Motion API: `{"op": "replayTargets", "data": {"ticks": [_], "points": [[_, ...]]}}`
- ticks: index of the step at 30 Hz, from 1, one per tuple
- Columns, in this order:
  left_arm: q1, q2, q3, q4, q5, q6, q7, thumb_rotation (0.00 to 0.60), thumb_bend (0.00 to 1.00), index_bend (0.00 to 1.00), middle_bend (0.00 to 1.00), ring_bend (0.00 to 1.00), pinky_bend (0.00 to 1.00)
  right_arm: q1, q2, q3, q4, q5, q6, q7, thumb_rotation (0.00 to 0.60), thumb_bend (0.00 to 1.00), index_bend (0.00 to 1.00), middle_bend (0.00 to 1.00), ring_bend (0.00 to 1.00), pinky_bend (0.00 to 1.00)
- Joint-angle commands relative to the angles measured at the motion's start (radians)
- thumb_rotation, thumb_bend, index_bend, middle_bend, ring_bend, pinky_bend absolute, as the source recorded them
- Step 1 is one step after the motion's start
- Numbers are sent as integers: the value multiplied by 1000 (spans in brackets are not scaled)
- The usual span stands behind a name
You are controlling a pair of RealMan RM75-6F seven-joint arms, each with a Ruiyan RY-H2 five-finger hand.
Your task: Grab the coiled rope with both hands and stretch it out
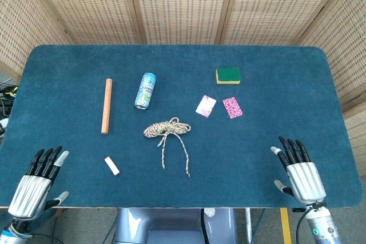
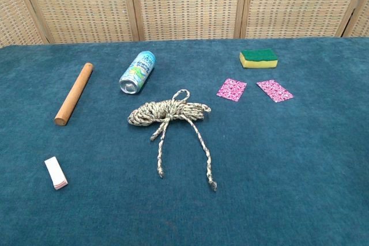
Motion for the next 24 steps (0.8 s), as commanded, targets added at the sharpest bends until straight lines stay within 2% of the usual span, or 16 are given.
{"op": "replayTargets", "data": {"ticks": [1,5,11,16,24], "points": [[-7,-4,-7,-6,-16,-17,13,600,0,0,0,0,0,124,5,21,19,-108,-112,26,600,0,299,0,0,0],[-13,-11,-16,-11,-36,-33,31,600,0,0,0,0,0,264,7,29,-6,-155,-296,16,600,40,372,0,0,0],[-23,-19,-24,-15,-66,-58,48,600,0,0,0,0,0,417,-83,65,12,-99,-517,-43,600,174,415,0,0,0],[-30,-24,-28,-14,-88,-76,57,600,0,0,0,0,0,491,-161,87,39,-35,-619,-118,600,272,418,0,0,0],[-41,-29,-31,-11,-109,-96,62,600,0,0,0,0,0,570,-298,114,80,82,-700,-246,600,295,432,0,0,0]]}}
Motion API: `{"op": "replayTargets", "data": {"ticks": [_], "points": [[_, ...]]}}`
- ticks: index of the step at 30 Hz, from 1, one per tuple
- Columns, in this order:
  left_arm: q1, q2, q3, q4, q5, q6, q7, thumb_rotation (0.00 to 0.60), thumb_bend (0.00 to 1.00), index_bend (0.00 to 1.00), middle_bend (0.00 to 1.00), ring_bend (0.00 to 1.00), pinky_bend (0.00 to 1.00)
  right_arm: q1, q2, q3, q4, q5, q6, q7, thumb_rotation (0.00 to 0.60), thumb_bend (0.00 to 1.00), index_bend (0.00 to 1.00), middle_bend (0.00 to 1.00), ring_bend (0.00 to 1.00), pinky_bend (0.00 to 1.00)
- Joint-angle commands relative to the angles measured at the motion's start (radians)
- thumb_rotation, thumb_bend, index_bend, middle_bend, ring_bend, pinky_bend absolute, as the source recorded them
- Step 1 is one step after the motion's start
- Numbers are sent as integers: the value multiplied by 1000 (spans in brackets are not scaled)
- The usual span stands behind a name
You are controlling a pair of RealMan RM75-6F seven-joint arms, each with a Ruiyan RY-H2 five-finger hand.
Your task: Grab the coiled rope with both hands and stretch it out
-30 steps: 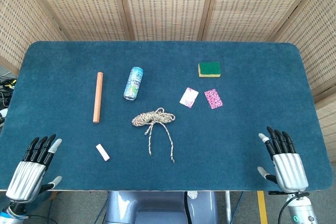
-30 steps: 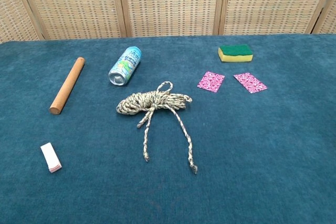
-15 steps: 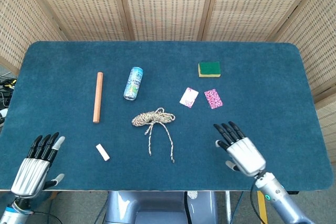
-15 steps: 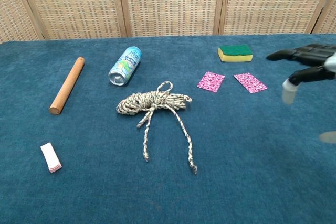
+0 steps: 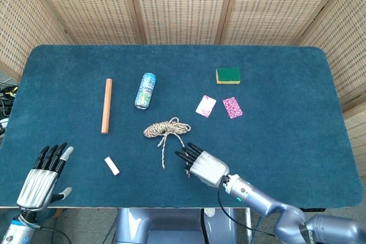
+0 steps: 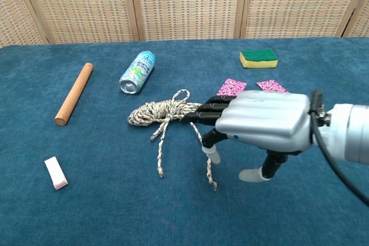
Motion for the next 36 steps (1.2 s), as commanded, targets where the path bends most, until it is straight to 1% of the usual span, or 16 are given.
{"op": "replayTargets", "data": {"ticks": [1,6,11,19,28,36], "points": [[-2,0,0,0,-2,-2,0,600,0,0,0,0,0,32,-67,18,34,64,-28,-59,600,299,433,0,0,0],[-4,2,4,0,-1,-2,-5,600,0,0,0,0,0,58,-130,18,65,163,-39,-145,600,299,435,0,0,0],[-6,6,7,-1,-1,-2,-14,600,0,0,0,0,0,71,-156,0,84,220,-22,-191,600,299,443,0,0,0],[-8,6,12,-1,1,-1,-13,600,0,0,0,0,0,94,-179,-20,105,267,3,-217,600,299,451,0,0,0],[-12,1,14,2,-5,-8,-7,600,0,0,0,0,0,112,-222,-40,157,297,34,-215,600,299,467,0,0,0],[-15,3,14,1,-10,-10,-10,600,0,0,0,0,0,127,-228,-60,177,311,52,-227,600,299,485,0,0,0]]}}
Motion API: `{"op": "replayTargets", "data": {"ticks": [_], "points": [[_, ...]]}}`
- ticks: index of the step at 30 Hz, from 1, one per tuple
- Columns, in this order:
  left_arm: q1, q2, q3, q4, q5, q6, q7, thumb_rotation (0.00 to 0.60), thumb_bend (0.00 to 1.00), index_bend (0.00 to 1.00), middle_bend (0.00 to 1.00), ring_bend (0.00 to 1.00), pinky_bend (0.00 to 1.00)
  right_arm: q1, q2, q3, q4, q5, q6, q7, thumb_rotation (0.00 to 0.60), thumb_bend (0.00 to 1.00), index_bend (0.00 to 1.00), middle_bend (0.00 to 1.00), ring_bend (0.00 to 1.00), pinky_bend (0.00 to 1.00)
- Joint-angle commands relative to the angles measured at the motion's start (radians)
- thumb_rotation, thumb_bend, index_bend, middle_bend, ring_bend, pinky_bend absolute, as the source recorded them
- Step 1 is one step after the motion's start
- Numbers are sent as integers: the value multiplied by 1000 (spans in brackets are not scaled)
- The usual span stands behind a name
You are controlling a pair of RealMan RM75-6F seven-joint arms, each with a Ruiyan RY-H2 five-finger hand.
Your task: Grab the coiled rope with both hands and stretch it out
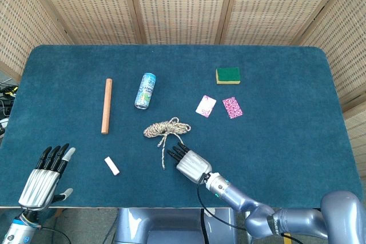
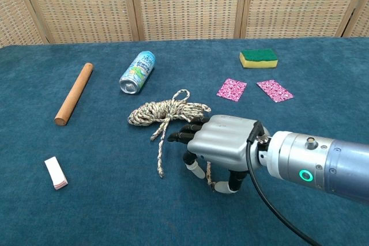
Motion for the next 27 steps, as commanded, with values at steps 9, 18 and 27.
{"op": "replayTargets", "data": {"ticks": [9,18,27], "points": [[-2,1,4,-2,1,0,-1,600,0,0,0,0,0,15,-1,-22,15,23,16,-12,600,304,507,0,0,0],[-5,3,7,-3,1,-4,-3,600,0,0,0,0,0,29,-14,-30,25,29,27,-8,600,385,524,6,0,0],[-8,5,7,-4,-2,-6,-8,600,0,0,0,0,0,36,-31,-31,41,40,48,-12,600,497,543,16,0,0]]}}
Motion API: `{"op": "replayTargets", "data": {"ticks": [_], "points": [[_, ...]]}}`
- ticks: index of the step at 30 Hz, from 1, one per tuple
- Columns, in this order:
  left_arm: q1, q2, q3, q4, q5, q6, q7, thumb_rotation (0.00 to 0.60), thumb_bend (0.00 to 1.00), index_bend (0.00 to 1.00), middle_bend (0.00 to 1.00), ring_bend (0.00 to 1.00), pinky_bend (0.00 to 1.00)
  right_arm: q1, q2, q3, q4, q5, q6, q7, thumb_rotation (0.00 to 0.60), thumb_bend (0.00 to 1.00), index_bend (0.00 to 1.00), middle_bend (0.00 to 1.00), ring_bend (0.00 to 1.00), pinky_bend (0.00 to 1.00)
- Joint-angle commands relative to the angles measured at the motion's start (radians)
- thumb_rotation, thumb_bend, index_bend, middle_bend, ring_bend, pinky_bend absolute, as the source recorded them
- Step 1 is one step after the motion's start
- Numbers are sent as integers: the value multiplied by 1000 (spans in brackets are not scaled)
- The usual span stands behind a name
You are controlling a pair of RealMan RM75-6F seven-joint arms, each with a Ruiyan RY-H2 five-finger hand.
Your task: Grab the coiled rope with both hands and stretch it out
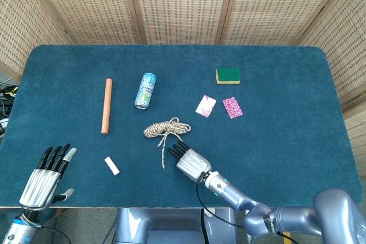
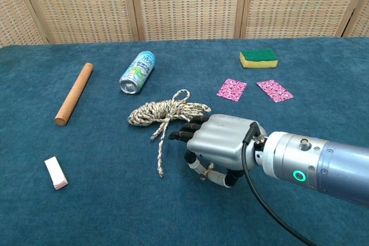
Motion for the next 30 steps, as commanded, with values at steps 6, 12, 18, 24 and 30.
{"op": "replayTargets", "data": {"ticks": [6,12,18,24,30], "points": [[-1,0,2,-1,1,-1,1,600,0,0,0,0,0,4,-1,-6,2,-5,10,5,600,487,555,18,0,0],[-2,0,4,-1,2,-3,2,600,0,0,0,0,0,0,3,-12,5,-32,33,31,600,481,584,29,0,0],[-4,-2,5,0,0,-7,3,600,0,0,0,0,0,-12,8,-26,25,-88,61,95,600,476,607,39,0,0],[-10,-8,6,0,-3,-20,15,600,0,0,0,0,0,-26,8,-37,60,-165,102,197,600,482,669,68,0,0],[-61,-23,-29,-7,12,-59,73,600,0,0,0,0,0,-32,28,-41,74,-213,122,263,600,483,677,75,0,0]]}}
